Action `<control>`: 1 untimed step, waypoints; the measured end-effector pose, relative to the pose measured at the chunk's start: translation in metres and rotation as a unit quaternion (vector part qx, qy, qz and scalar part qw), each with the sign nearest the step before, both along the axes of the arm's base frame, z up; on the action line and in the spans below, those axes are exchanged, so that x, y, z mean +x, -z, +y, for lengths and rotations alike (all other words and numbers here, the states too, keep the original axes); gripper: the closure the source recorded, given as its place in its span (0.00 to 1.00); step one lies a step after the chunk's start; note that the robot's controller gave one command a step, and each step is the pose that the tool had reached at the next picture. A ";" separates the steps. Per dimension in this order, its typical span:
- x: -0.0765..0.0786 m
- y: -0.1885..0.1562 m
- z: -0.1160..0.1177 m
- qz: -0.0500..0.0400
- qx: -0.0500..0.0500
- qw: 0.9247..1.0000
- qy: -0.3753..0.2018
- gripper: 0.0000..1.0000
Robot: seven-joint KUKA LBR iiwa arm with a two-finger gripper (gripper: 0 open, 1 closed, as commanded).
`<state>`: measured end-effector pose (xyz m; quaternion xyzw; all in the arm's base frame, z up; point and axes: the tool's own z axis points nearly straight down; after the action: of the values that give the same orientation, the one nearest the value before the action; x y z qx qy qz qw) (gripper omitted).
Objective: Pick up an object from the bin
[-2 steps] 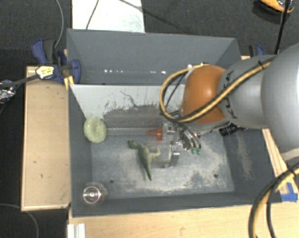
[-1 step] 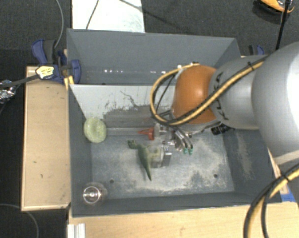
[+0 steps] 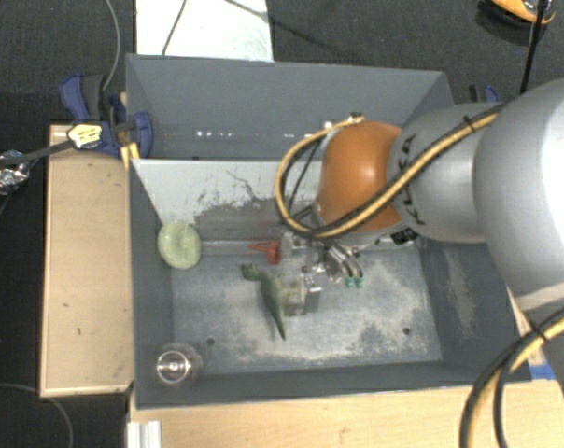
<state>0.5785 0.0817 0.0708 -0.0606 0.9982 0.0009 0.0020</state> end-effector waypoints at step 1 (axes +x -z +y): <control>-0.001 0.000 0.012 -0.001 0.001 0.999 -0.038 0.00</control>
Offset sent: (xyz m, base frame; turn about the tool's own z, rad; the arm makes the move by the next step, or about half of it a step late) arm -0.0074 0.0214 -0.0008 -0.1676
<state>0.5779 0.0938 0.0708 -0.0990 0.9951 0.0016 0.0031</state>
